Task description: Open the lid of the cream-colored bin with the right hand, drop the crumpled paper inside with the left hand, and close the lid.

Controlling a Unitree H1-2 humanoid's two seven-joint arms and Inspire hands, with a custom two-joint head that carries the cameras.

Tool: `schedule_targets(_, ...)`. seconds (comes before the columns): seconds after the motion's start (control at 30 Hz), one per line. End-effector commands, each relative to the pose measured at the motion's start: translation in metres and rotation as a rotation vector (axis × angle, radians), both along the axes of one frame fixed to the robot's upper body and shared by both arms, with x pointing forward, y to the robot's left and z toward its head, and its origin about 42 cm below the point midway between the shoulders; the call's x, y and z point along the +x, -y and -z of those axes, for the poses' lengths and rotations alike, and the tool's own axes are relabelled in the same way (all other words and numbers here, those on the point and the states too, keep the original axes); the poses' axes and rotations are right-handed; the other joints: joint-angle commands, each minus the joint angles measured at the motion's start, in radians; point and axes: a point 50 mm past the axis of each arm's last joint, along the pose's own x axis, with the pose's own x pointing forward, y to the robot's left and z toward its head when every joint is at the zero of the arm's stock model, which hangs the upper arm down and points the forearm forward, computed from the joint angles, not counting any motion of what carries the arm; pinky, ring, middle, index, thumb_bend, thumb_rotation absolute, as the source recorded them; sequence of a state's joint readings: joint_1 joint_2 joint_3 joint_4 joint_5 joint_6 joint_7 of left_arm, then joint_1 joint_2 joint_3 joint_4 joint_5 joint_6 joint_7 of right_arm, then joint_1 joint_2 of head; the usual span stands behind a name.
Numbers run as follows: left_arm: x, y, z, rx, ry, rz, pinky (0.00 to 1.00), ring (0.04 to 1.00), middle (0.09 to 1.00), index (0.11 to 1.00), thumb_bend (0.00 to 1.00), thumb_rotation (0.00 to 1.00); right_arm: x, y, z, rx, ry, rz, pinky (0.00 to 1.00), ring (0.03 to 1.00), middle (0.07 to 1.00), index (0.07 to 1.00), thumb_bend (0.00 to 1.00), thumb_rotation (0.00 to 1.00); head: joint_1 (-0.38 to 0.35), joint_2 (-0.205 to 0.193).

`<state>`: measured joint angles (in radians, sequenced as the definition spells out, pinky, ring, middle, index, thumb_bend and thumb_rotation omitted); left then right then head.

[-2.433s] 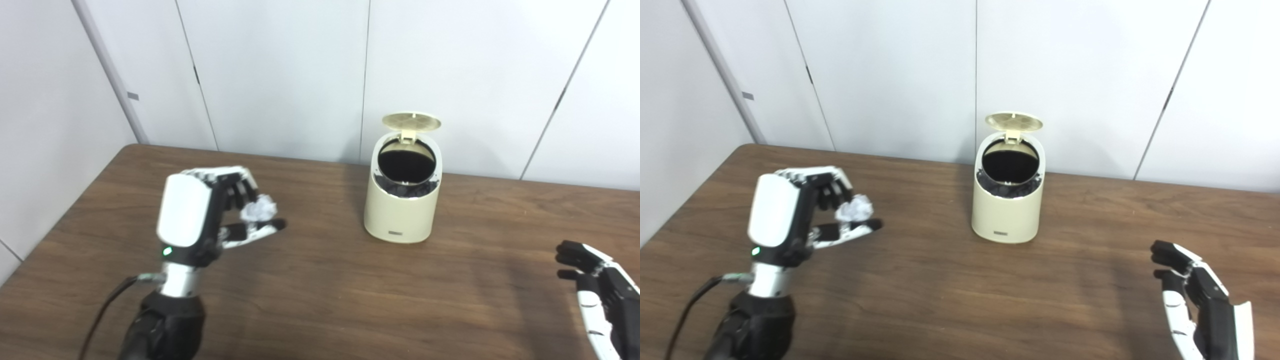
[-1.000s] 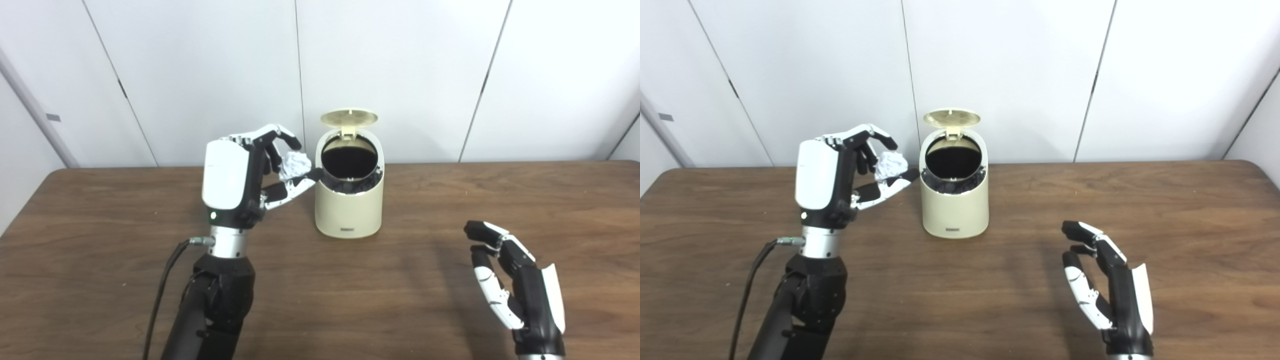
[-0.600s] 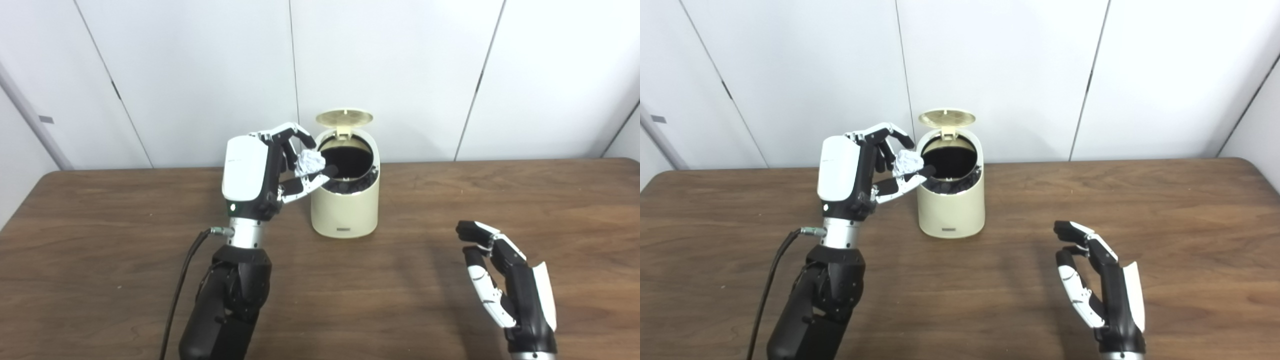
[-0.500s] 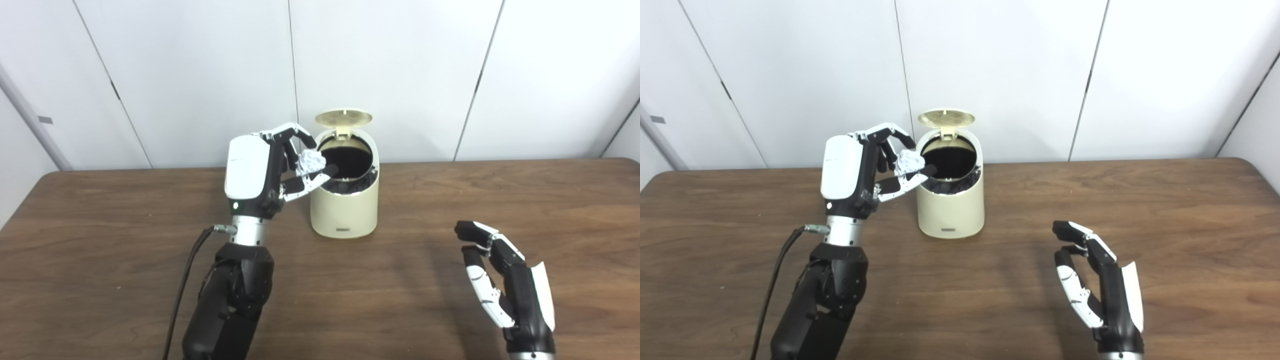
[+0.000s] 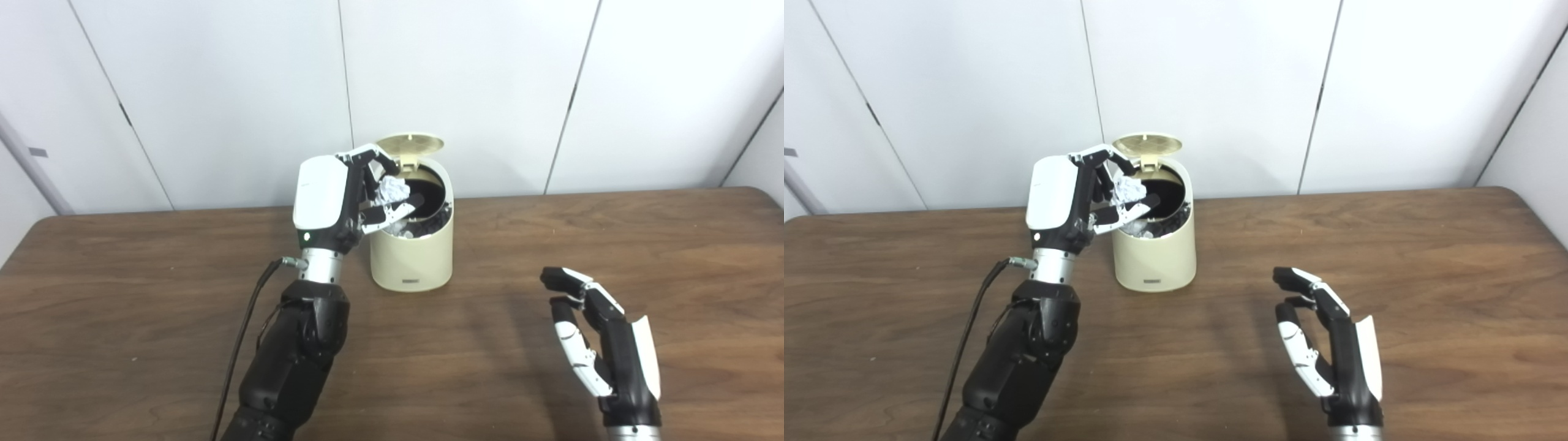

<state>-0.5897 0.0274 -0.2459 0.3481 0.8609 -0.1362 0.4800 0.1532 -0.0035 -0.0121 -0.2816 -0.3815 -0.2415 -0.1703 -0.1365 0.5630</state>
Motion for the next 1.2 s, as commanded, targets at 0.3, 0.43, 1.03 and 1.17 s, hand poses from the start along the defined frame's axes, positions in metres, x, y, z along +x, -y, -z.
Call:
schedule_targets(0.3, 0.021, 0.023, -0.028, -0.001, 0.09, 0.034, 0.1, 0.15, 0.228, 0.471, 0.52, 0.05, -0.008, -0.015, -0.008, 0.02, 0.064, 0.008, 0.59, 0.697, 0.709, 0.7, 0.13, 0.75, -0.014, 0.002)
schedule_targets(0.43, 0.023, 0.026, -0.027, -0.01, 0.075, 0.046, 0.1, 0.154, 0.231, 0.471, 0.52, 0.05, -0.008, -0.016, -0.01, 0.023, 0.071, 0.007, 0.58, 0.692, 0.704, 0.696, 0.13, 0.73, -0.012, 0.004)
schedule_targets(1.03, 0.021, 0.025, -0.027, -0.002, 0.051, 0.063, 0.21, 0.284, 0.345, 0.477, 0.52, 0.08, -0.008, -0.014, -0.011, 0.03, 0.067, -0.002, 0.59, 0.692, 0.7, 0.693, 0.14, 0.74, -0.003, 0.0)
schedule_targets(1.17, 0.019, 0.024, -0.028, -0.003, 0.047, 0.066, 0.24, 0.309, 0.372, 0.479, 0.52, 0.08, -0.008, -0.013, -0.011, 0.026, 0.066, 0.001, 0.59, 0.692, 0.699, 0.691, 0.14, 0.74, 0.001, 0.0)
